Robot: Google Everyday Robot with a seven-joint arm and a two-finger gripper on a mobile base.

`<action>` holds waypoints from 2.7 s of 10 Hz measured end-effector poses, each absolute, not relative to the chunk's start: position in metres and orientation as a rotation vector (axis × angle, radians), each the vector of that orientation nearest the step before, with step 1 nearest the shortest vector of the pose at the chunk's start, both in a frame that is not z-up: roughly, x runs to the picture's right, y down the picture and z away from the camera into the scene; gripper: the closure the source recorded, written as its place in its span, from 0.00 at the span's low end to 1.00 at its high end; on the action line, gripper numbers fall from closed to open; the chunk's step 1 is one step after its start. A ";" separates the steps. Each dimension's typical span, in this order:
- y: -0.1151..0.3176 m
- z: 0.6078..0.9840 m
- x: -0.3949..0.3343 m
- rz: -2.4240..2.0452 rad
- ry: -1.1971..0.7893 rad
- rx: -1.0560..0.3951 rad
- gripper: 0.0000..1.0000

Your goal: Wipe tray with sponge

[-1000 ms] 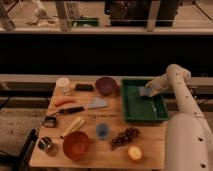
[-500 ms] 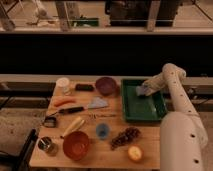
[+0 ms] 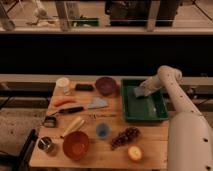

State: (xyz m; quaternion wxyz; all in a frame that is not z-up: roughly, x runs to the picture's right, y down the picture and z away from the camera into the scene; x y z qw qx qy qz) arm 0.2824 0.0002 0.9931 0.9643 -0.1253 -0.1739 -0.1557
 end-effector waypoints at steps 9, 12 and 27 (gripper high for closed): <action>0.011 0.963 0.255 -0.367 -0.373 -0.161 1.00; 0.027 0.954 0.260 -0.369 -0.352 -0.158 1.00; 0.115 0.900 0.262 -0.343 -0.340 -0.240 1.00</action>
